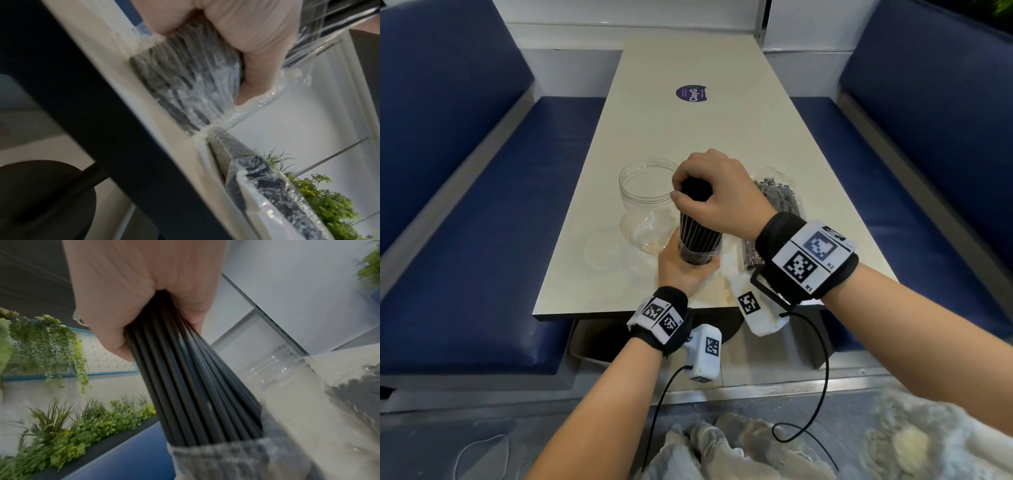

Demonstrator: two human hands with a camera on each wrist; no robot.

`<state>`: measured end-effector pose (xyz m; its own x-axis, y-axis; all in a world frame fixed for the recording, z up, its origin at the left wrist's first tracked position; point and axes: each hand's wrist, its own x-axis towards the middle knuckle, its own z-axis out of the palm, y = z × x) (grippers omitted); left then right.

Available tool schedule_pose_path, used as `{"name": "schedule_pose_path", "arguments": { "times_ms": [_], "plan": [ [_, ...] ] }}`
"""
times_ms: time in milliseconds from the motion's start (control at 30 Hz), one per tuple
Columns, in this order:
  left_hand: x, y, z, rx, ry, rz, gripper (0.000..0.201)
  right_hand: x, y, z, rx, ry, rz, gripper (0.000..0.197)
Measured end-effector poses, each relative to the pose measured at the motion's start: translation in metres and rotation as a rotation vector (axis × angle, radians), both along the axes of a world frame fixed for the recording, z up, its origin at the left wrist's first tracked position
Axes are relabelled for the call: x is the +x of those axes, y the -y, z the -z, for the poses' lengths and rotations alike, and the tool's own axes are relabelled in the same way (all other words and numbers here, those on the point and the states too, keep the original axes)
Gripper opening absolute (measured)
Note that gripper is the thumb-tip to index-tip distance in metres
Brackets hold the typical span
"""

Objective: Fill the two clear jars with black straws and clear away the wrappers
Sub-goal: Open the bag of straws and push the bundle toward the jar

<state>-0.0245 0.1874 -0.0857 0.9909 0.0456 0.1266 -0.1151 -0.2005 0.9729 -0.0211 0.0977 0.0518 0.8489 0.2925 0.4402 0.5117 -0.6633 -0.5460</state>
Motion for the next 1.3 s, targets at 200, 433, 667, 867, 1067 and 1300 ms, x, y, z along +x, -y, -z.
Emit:
{"name": "schedule_pose_path", "arguments": {
  "times_ms": [200, 433, 667, 867, 1067, 1300],
  "plan": [
    [0.001, 0.001, 0.0, -0.049, -0.075, 0.023, 0.049, 0.005, 0.001, -0.001, -0.041, -0.011, -0.002, 0.016],
    [-0.001, 0.001, 0.002, -0.09, -0.141, 0.02, 0.04, 0.006, 0.001, 0.0, -0.197, 0.05, -0.025, 0.024],
    [-0.005, 0.001, -0.005, -0.089, -0.141, 0.027, 0.041, 0.007, 0.002, -0.006, -0.355, 0.076, -0.055, 0.039],
    [-0.008, 0.002, -0.011, -0.088, -0.165, -0.016, 0.043, 0.009, 0.005, -0.013, -0.345, -0.012, -0.113, 0.029],
    [-0.01, -0.01, -0.027, 0.017, -0.068, -0.014, 0.041, 0.003, 0.003, -0.019, -0.049, 0.053, -0.056, 0.03],
    [-0.02, -0.023, -0.047, 0.182, -0.081, 0.006, 0.041, 0.006, 0.012, -0.028, 0.087, -0.04, -0.081, 0.031]
  ]
}}
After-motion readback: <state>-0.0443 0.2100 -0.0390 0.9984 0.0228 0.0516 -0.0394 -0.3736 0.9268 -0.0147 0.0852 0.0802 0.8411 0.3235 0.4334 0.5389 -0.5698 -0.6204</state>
